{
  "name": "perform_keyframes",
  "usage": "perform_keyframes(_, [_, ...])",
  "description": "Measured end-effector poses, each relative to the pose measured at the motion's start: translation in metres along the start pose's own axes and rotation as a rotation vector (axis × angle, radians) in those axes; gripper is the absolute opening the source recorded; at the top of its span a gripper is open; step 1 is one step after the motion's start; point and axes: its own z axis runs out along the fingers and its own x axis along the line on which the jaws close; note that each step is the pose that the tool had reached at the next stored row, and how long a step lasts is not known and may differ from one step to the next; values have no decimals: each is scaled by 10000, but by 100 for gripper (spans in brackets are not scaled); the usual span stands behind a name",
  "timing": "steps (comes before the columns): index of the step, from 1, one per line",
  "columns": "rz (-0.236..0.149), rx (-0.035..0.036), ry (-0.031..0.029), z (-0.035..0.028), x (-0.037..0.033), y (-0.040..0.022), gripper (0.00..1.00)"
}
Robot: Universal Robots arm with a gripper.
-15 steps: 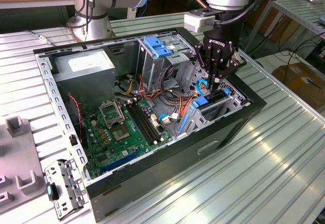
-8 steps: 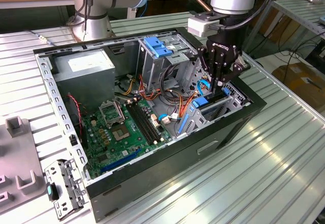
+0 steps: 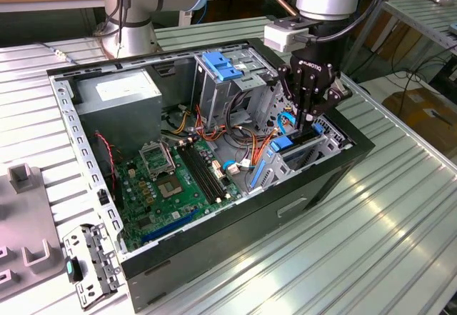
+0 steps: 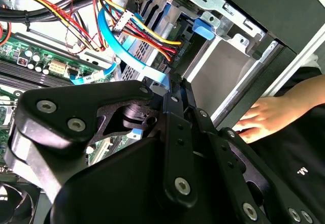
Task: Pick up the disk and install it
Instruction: 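Insert the second disk wire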
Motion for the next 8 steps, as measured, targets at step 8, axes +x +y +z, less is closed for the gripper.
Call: perform_keyframes(8, [42, 33, -607, 5, 16, 12, 16])
